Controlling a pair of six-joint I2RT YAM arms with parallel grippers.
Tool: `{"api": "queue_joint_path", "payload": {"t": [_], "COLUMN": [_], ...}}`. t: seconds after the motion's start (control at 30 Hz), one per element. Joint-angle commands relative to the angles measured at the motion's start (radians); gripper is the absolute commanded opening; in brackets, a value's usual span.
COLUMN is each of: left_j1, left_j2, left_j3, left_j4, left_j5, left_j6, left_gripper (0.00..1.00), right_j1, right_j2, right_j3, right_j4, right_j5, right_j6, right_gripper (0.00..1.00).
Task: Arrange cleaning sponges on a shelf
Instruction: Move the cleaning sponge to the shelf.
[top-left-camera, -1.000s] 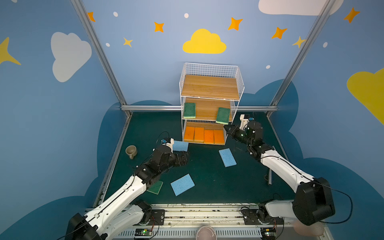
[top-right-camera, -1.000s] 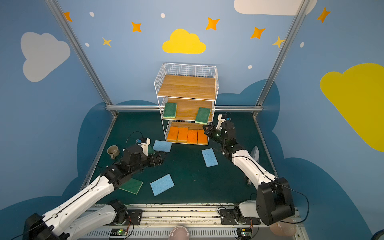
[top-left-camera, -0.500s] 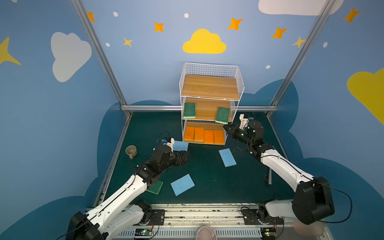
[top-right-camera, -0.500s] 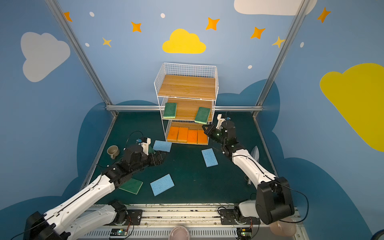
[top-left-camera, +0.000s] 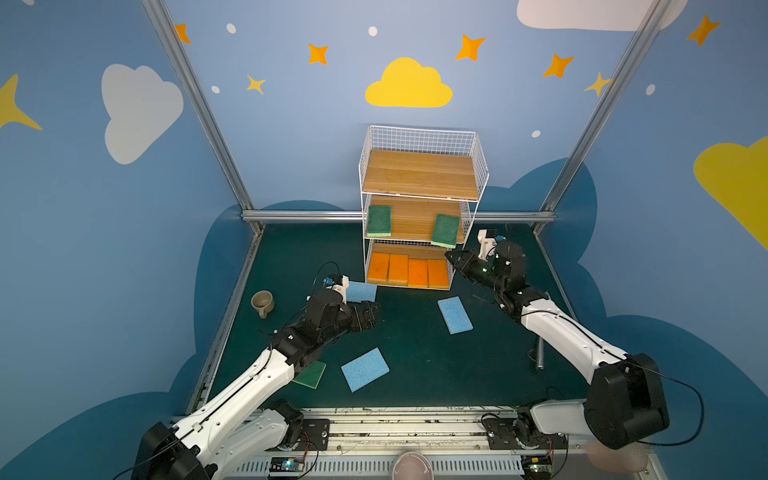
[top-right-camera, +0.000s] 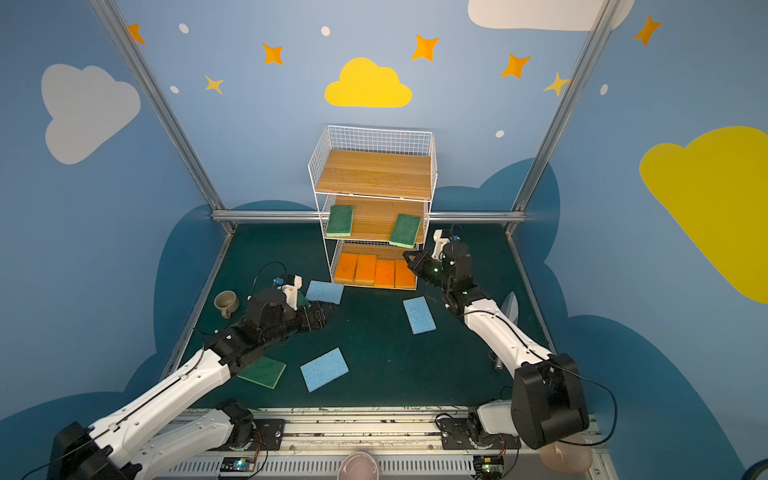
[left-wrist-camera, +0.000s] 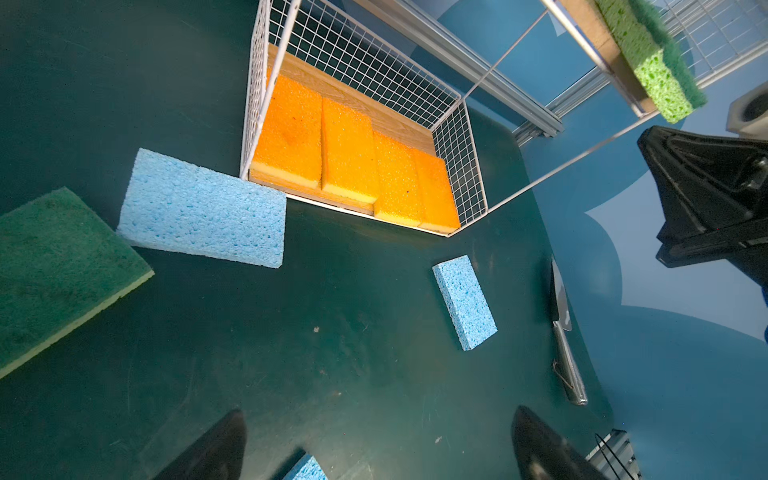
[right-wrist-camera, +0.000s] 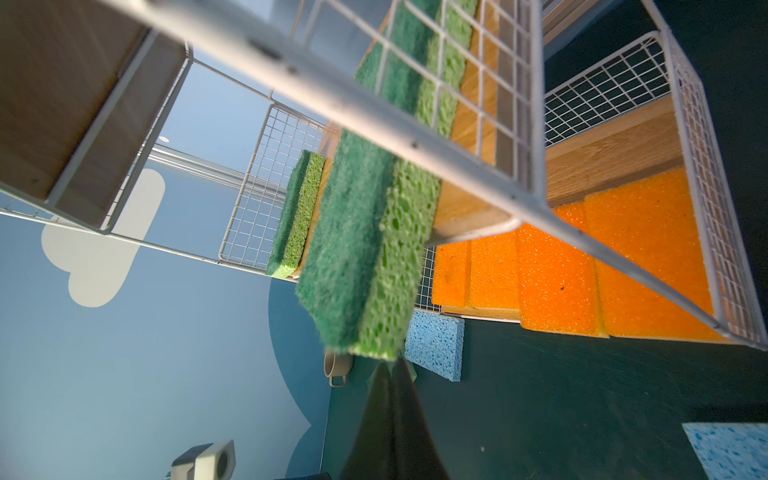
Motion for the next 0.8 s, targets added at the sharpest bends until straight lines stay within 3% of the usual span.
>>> {"api": "queue_joint_path", "payload": {"t": [0.0, 0.77], "left_j1": [0.005, 0.007], "left_j2": [0.000, -0.003], "left_j3": [-0.001, -0.005], "left_j4": [0.008, 0.014], "left_j5": [0.005, 0.021], "left_j6": [0.005, 0.008], "left_gripper": [0.98, 0.98], "right_j1": [0.004, -0.002], "right_j2": [-0.011, -0.103], "right_j3": [0.010, -0.130], "right_j4": [0.026, 0.166], "right_j5": [-0.016, -0.034], "right_j6": [0.006, 0.159], "right_gripper": [0.00, 0.00]}}
